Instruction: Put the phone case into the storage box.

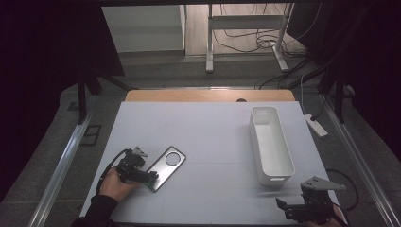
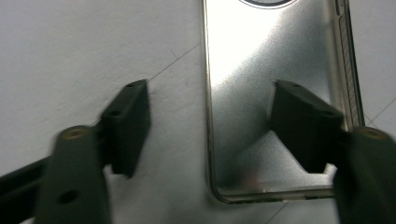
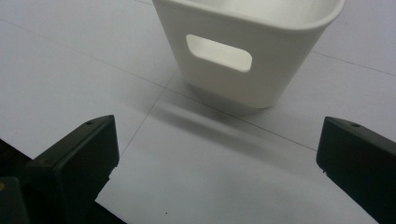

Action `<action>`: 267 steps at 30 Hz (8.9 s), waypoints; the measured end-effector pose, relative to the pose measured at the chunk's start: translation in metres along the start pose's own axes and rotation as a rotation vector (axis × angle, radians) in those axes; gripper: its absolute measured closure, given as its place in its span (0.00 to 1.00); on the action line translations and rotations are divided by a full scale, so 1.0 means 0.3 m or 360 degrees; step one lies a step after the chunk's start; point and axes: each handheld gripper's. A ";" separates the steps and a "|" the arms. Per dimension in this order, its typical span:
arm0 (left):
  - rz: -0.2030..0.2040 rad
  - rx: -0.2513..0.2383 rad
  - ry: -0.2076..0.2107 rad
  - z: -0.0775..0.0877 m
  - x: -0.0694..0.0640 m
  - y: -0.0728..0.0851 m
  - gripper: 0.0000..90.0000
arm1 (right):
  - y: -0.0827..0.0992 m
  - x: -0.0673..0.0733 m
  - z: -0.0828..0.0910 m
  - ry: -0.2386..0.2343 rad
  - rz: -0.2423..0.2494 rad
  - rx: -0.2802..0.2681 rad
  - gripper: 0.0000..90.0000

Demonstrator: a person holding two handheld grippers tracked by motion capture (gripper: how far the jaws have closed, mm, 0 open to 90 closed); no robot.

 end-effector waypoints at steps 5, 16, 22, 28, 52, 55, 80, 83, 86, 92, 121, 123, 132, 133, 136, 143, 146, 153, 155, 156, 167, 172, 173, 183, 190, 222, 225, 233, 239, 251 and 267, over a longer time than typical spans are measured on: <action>0.0040 -0.0002 0.0043 0.009 0.012 0.003 0.68 | 0.000 0.001 -0.001 0.0000 0.0001 0.0002 0.00; 0.0075 -0.0014 0.0044 0.012 0.011 0.004 0.97 | -0.001 0.000 -0.002 -0.0001 -0.0003 0.0014 0.00; 0.0020 -0.0011 0.0012 0.013 0.004 0.001 0.99 | 0.000 -0.005 -0.001 -0.0004 -0.0018 0.0005 0.00; 0.0051 -0.0138 0.0075 0.048 0.011 0.005 0.99 | 0.001 0.008 0.005 -0.0026 0.0028 0.0009 0.00; 0.0095 -0.0471 0.0015 0.148 -0.033 0.016 0.99 | 0.006 0.004 0.016 0.0004 0.0006 -0.0017 0.00; 0.0096 -0.0508 0.0012 0.155 -0.049 0.017 0.99 | 0.006 0.005 0.017 0.0001 0.0013 -0.0029 0.00; 0.0084 -0.0711 0.0011 0.198 -0.215 0.063 0.99 | -0.019 -0.004 0.046 -0.0076 -0.0013 -0.0157 0.00; 0.0085 -0.0716 0.0014 0.198 -0.221 0.061 0.99 | -0.028 -0.004 0.053 -0.0101 -0.0016 -0.0181 0.00; 0.0089 -0.0726 0.0017 0.198 -0.224 0.060 0.99 | -0.041 -0.001 0.057 -0.0135 -0.0015 -0.0195 0.00; 0.0088 -0.0733 0.0025 0.198 -0.231 0.057 0.99 | -0.070 0.006 0.057 -0.0220 -0.0012 -0.0198 0.00; 0.0057 -0.0724 0.0030 0.196 -0.235 0.018 0.99 | -0.207 0.043 0.015 -0.0472 0.0000 -0.0202 0.00; 0.0054 -0.0720 0.0033 0.196 -0.237 0.014 0.99 | -0.215 0.047 0.010 -0.0484 0.0002 -0.0192 0.00; 0.0039 -0.0707 0.0048 0.191 -0.242 -0.005 0.99 | -0.248 0.062 -0.034 -0.0530 0.0042 -0.0162 0.00; 0.0037 -0.0707 0.0048 0.191 -0.243 -0.007 0.99 | -0.252 0.064 -0.041 -0.0535 0.0060 -0.0162 0.00; 0.0029 -0.0702 0.0050 0.192 -0.243 -0.011 0.99 | -0.265 0.071 -0.054 -0.0552 0.0089 -0.0149 0.00; 0.0040 -0.0716 0.0062 0.195 -0.240 -0.018 0.99 | -0.298 0.088 -0.079 -0.0583 0.0119 -0.0123 0.00; 0.0039 -0.0706 0.0069 0.195 -0.238 -0.023 0.99 | -0.314 0.097 -0.088 -0.0612 0.0119 -0.0116 0.00; 0.0039 -0.0707 0.0075 0.192 -0.240 -0.032 0.99 | -0.345 0.122 -0.112 -0.0687 0.0081 -0.0135 0.00; 0.0044 -0.0707 0.0075 0.192 -0.239 -0.035 0.99 | -0.349 0.130 -0.118 -0.0690 0.0088 -0.0130 0.00; 0.0051 -0.0712 0.0078 0.191 -0.239 -0.036 0.99 | -0.351 0.134 -0.121 -0.0689 0.0091 -0.0129 0.00; 0.0061 -0.0709 0.0084 0.182 -0.243 -0.056 0.99 | -0.371 0.187 -0.163 -0.0736 0.0110 -0.0099 0.00; 0.0057 -0.0709 0.0082 0.178 -0.249 -0.066 0.99 | -0.380 0.209 -0.191 -0.0761 0.0104 -0.0086 0.00; 0.0057 -0.0710 0.0083 0.177 -0.251 -0.068 0.99 | -0.382 0.213 -0.195 -0.0759 0.0099 -0.0081 0.00; 0.0032 -0.0699 0.0089 0.163 -0.277 -0.083 0.99 | -0.397 0.255 -0.240 -0.0813 0.0084 -0.0055 0.00; 0.0021 -0.0699 0.0096 0.157 -0.291 -0.085 0.99 | -0.405 0.280 -0.266 -0.0842 0.0074 -0.0031 0.00; -0.0013 -0.0734 0.0132 0.131 -0.363 -0.090 0.99 | -0.435 0.381 -0.343 -0.0903 0.0073 -0.0012 0.00; -0.0018 -0.0747 0.0132 0.133 -0.370 -0.090 0.99 | -0.436 0.393 -0.353 -0.0897 0.0079 -0.0005 0.00; -0.0029 -0.0753 0.0148 0.134 -0.380 -0.090 0.99 | -0.446 0.407 -0.382 -0.0941 0.0002 0.0016 0.00; -0.0032 -0.0757 0.0155 0.137 -0.382 -0.089 0.99 | -0.450 0.416 -0.404 -0.0946 -0.0025 0.0039 0.01; -0.0032 -0.0761 0.0164 0.138 -0.384 -0.089 0.99 | -0.455 0.407 -0.419 -0.1002 -0.0099 0.0049 0.30; -0.0040 -0.0781 0.0191 0.139 -0.387 -0.087 0.99 | -0.453 0.392 -0.427 -0.1149 -0.0204 0.0035 0.73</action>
Point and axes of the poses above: each handheld gripper's, and its own axes: z roughly backward along the jaws, y roughly out of its underside, x roughly to its left, and after that the axes turned 1 degree about -y, right-handed
